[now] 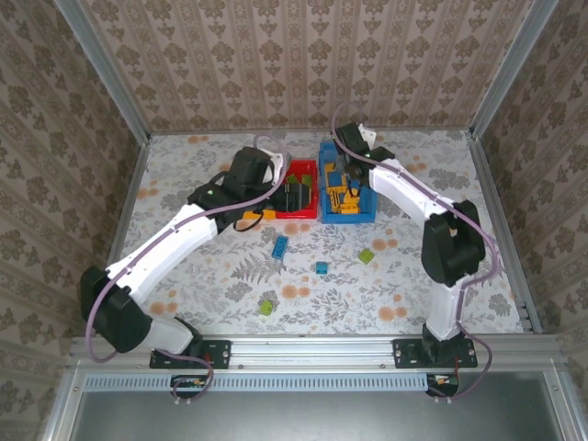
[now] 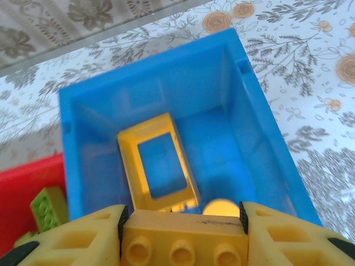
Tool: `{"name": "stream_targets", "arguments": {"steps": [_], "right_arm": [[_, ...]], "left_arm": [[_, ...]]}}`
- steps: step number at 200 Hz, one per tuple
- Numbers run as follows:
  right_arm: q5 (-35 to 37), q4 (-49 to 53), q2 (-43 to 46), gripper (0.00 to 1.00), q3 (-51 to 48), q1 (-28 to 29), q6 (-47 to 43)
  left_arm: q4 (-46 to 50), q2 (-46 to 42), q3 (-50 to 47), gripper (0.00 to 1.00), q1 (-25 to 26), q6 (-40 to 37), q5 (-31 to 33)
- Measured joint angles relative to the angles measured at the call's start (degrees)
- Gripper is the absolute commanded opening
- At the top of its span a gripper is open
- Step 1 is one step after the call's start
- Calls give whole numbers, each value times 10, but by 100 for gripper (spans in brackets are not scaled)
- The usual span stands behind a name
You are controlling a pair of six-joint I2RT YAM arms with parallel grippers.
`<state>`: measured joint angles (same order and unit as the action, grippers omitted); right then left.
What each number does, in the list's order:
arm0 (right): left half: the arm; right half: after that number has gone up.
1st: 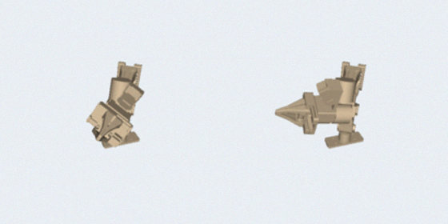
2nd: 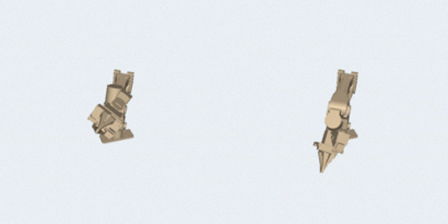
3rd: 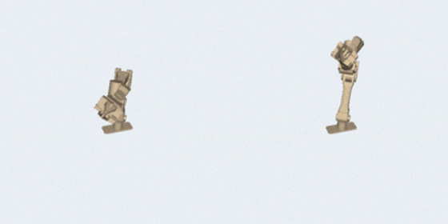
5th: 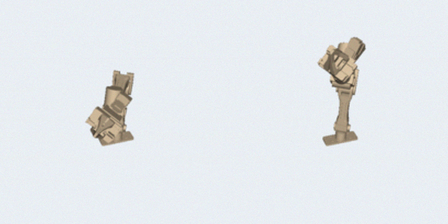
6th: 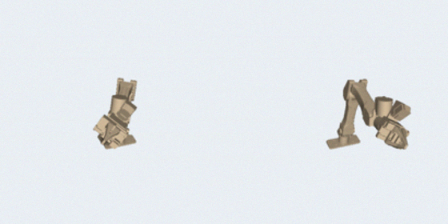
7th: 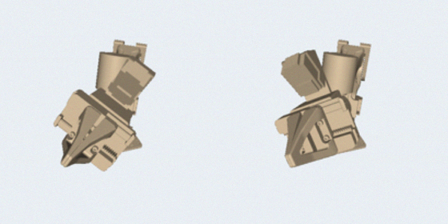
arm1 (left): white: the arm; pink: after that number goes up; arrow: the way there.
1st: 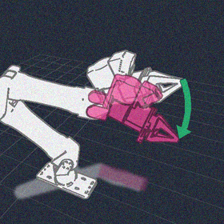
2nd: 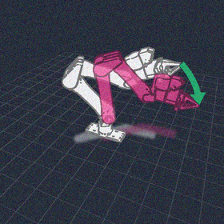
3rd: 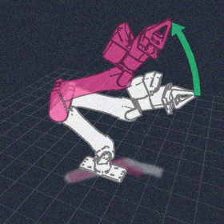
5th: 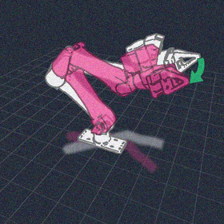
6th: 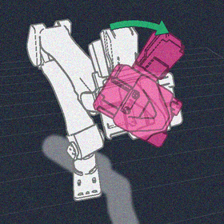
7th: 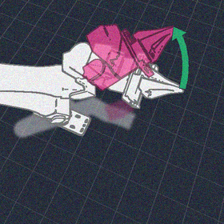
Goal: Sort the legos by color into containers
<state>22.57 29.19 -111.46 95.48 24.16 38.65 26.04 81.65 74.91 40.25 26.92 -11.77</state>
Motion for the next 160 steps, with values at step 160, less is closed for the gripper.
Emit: {"name": "stream_targets", "arguments": {"steps": [160], "right_arm": [[48, 166, -247, 51, 301, -29, 337]], "left_arm": [[-17, 60, 34, 70, 18, -70, -56]]}}
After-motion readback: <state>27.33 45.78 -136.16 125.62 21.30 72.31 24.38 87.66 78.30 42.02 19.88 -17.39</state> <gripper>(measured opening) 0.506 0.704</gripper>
